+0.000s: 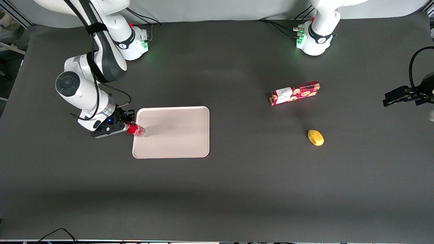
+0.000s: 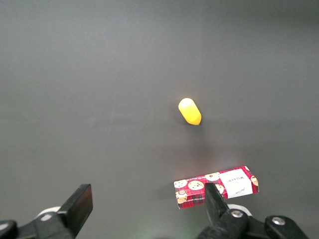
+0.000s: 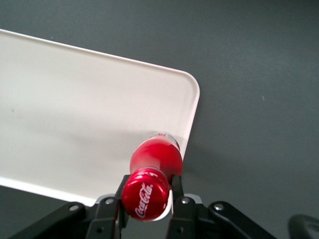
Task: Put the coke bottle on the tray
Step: 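Lower the bottle onto the tray corner and open the right gripper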
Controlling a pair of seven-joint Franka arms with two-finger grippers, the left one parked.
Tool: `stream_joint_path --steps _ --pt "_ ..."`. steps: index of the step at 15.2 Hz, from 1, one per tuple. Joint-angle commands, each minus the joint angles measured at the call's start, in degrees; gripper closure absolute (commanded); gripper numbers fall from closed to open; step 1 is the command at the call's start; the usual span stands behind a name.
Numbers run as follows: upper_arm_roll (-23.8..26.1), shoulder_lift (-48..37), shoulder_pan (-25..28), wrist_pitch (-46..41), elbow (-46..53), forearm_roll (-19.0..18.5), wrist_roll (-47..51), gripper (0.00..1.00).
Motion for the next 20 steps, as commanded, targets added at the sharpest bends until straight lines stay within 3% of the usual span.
stream_joint_path --steps 1,8,17,19,20 --pt "-0.27 -0.42 -0.50 3.84 -1.42 -0.35 -1.31 1.00" --pt "-0.18 2.83 -0.50 9.47 -1.16 0.08 -0.34 1.00" --pt "-0.18 5.03 0.12 9.48 -0.11 0.44 2.02 0.97" --pt "-0.18 5.21 0.12 9.48 0.16 0.44 2.99 0.74" --pt "-0.18 5.21 0.12 9.30 0.24 0.44 3.00 0.17"
